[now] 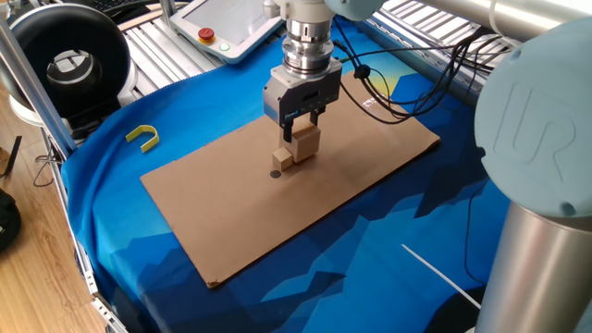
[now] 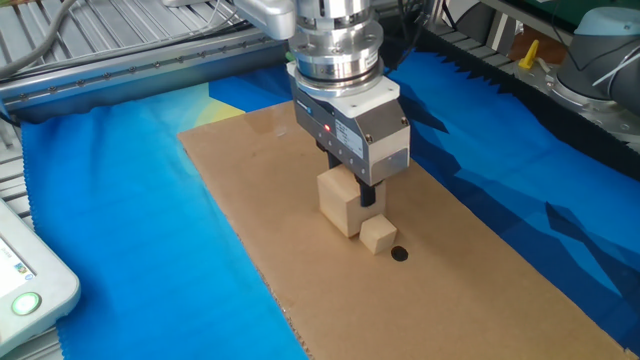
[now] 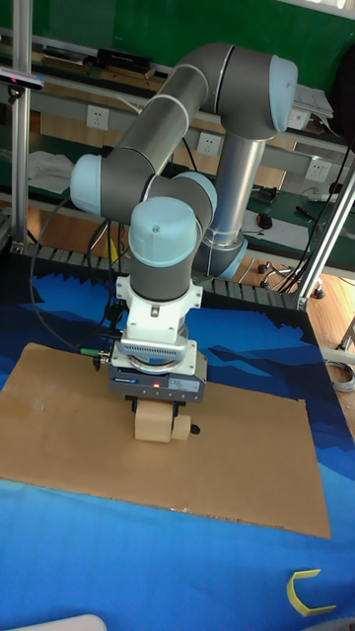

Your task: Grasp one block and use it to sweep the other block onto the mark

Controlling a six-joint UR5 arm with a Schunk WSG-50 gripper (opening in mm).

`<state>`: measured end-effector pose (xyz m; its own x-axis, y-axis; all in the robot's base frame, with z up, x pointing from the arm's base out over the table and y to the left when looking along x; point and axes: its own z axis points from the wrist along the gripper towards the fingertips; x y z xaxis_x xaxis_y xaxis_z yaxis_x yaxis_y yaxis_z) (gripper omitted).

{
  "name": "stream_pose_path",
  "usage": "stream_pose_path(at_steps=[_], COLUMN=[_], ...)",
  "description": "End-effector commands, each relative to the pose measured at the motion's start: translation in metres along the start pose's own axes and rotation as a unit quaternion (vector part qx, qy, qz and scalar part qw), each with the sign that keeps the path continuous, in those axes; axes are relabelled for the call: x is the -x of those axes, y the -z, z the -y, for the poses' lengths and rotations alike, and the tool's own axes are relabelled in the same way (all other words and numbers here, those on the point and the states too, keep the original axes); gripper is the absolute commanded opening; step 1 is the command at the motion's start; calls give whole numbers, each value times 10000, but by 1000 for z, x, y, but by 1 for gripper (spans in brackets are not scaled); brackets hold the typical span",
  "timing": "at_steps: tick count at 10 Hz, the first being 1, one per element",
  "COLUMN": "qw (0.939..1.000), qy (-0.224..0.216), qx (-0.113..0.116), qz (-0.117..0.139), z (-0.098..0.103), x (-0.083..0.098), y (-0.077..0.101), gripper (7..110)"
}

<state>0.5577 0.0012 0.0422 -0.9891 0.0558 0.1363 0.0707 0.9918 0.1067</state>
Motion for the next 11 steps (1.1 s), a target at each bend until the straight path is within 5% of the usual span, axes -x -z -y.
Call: stream_pose_path(at_steps=[1, 9, 11], qw=[10000, 9988, 9996], qy=[18, -127, -79], qx=[-52, 453, 242], qz=[39, -111, -91], z=[4, -23, -11], x=[3, -6, -4], y=[1, 5, 3], gripper=[7, 7, 7])
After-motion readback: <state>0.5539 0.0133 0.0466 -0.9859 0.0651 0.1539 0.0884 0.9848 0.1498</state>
